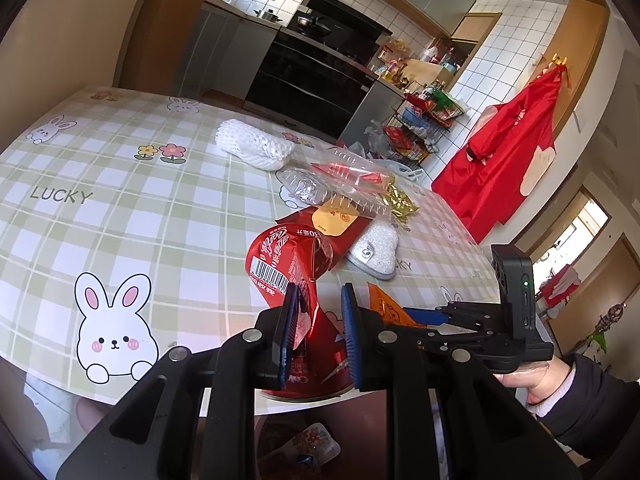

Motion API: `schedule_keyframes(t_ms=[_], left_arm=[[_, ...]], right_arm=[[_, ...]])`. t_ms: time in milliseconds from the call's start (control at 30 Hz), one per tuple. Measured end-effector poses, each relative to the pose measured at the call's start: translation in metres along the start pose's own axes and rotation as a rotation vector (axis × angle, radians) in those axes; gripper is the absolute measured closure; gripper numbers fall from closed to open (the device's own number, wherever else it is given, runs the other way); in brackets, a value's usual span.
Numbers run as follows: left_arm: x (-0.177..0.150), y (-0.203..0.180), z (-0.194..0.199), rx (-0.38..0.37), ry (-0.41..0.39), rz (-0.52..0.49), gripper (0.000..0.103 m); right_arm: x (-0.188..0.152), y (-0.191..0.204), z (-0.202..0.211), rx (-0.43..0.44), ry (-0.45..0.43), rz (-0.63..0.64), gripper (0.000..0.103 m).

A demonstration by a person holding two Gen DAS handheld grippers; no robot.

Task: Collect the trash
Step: 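Carry the red can and orange packet over the pink bin with both grippers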

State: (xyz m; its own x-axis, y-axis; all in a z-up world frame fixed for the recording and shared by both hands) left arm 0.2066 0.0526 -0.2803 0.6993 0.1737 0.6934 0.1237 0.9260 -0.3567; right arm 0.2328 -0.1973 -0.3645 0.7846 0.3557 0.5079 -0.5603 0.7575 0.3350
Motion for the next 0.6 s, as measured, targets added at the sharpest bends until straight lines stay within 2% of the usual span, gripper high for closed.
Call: schedule_keyframes(t_ms=[333,600], left_arm=[[0.006,-0.019,0.026,0.007,-0.017,-0.032,0.082],[0.004,-0.032,0.06,0.025,-0.044,-0.038,0.082]], right_arm=[[-0.009,0.029,0.042,0.032,-0.108,0.006,0.06],[-0.033,0.064,0.065,0.066,-0.126,0.039,0.059]])
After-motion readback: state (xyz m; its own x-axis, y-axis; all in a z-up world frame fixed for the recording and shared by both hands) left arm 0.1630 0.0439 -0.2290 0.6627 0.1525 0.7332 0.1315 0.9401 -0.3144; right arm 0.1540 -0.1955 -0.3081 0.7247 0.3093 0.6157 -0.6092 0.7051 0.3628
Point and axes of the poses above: each gripper's, at about its wrist camera, not at the fingertips, and z roughly against the way its jaws point, y to its left, x to its top, the point moved 6 cm from there along -z, roughly the way its jaws point, and after that the axes turned 10 degrees about x, right-handed, at the moved point
